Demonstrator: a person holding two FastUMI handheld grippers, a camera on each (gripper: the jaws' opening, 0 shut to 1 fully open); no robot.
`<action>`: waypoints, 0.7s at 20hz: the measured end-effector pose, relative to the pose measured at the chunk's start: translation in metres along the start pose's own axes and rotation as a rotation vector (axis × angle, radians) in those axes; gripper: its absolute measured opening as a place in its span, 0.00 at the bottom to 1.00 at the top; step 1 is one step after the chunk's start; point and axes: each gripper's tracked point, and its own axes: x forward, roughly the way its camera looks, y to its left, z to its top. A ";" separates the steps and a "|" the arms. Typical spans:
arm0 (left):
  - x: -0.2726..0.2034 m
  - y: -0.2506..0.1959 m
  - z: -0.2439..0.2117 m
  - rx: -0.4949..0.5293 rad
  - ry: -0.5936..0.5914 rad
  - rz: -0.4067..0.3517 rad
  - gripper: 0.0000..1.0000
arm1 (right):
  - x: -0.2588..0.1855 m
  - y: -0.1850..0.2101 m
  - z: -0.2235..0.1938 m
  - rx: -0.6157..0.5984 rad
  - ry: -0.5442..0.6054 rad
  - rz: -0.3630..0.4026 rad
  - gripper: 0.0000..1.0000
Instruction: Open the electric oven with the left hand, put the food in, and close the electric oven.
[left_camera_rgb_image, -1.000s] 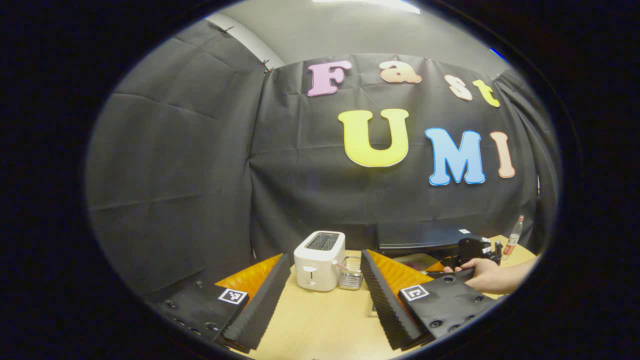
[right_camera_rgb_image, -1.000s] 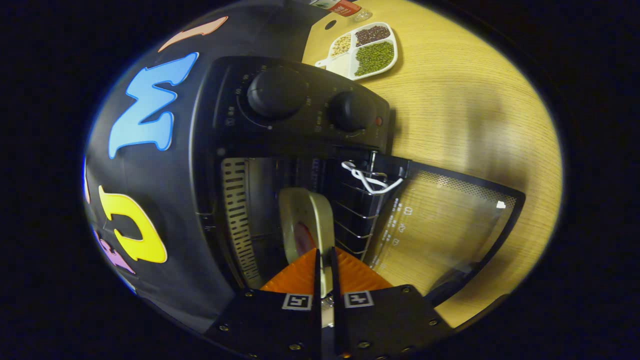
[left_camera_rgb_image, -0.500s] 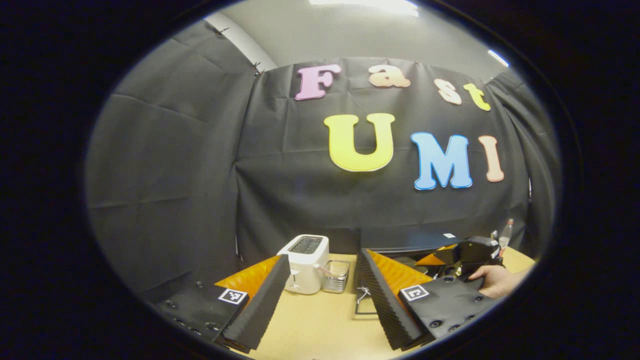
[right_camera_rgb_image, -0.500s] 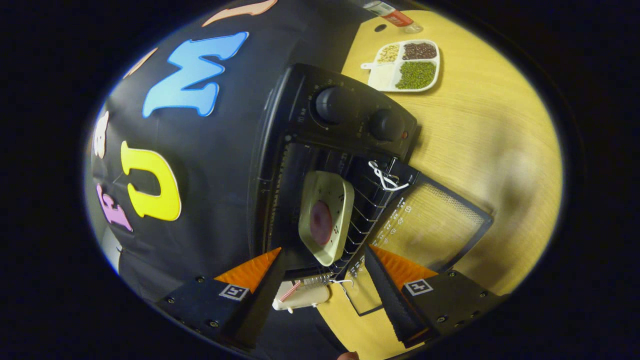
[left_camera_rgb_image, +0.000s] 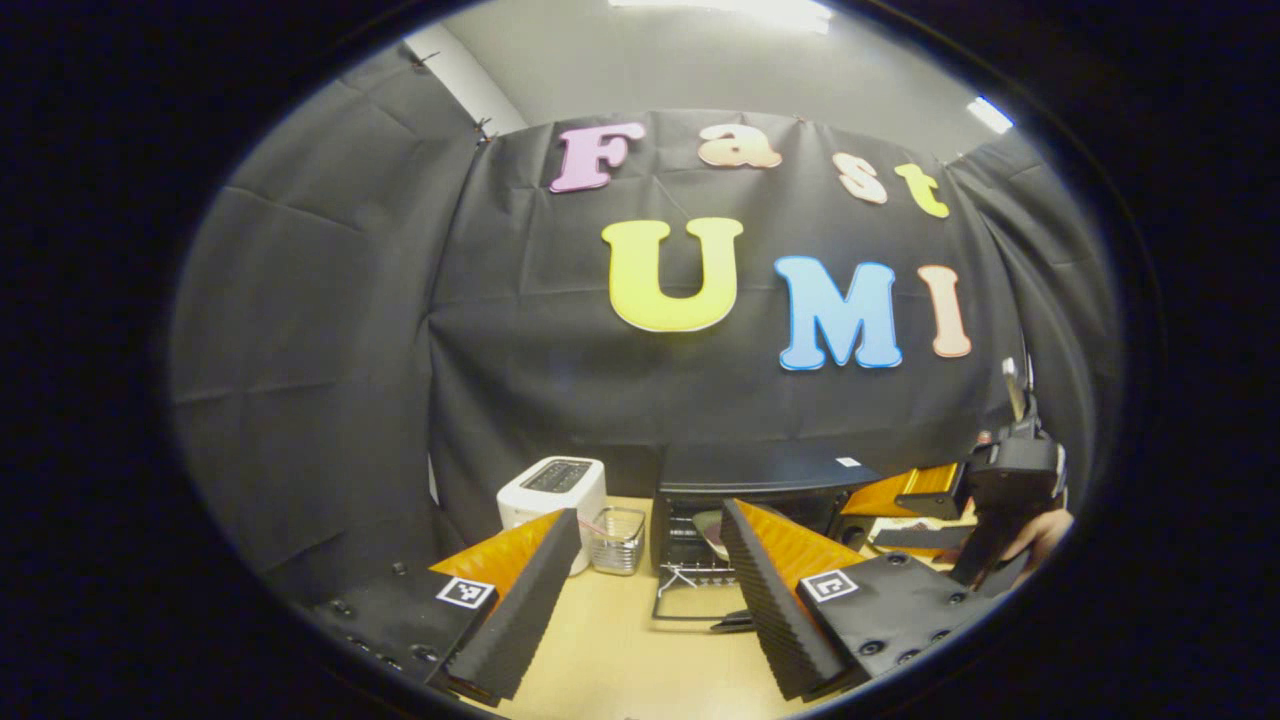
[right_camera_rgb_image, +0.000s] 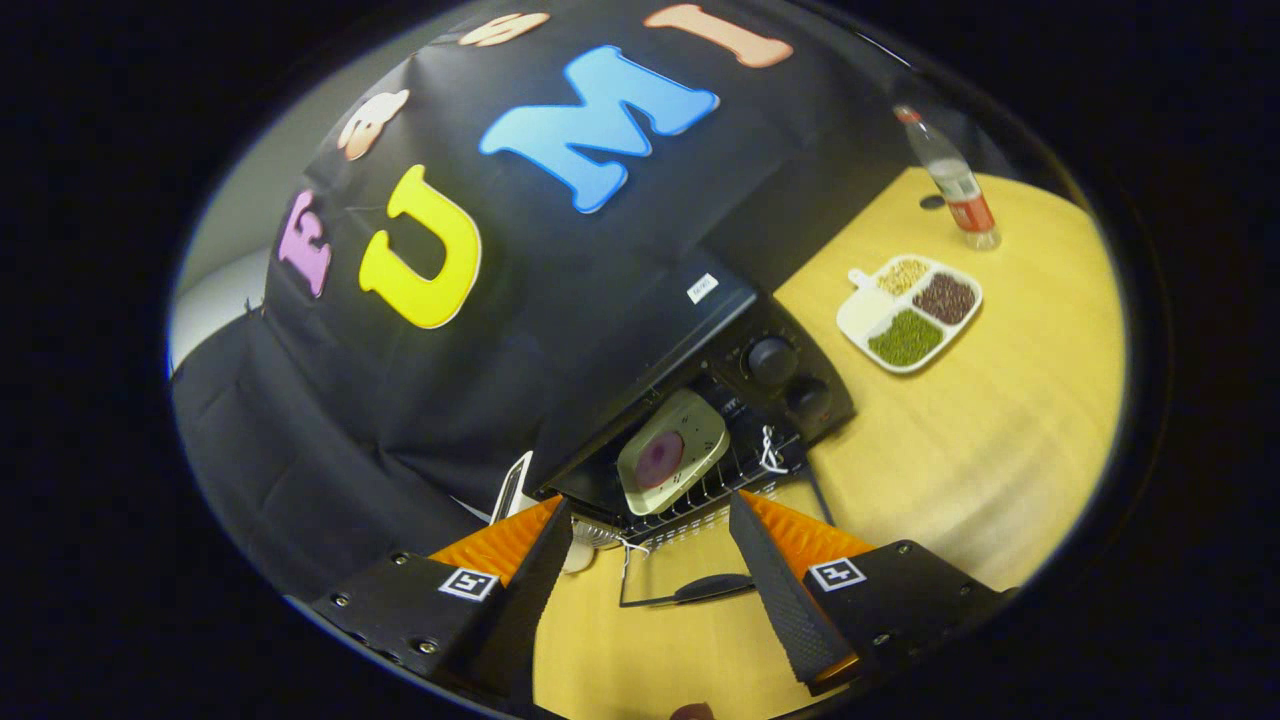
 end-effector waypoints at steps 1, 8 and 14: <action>-0.001 -0.005 -0.003 0.004 0.006 -0.006 1.00 | -0.011 -0.003 0.006 -0.057 -0.015 -0.009 0.97; -0.001 -0.043 -0.039 0.001 0.077 -0.062 0.91 | -0.083 -0.013 0.042 -0.433 -0.127 -0.052 0.97; 0.007 -0.069 -0.084 -0.007 0.156 -0.104 0.91 | -0.121 -0.024 0.055 -0.609 -0.200 -0.090 0.97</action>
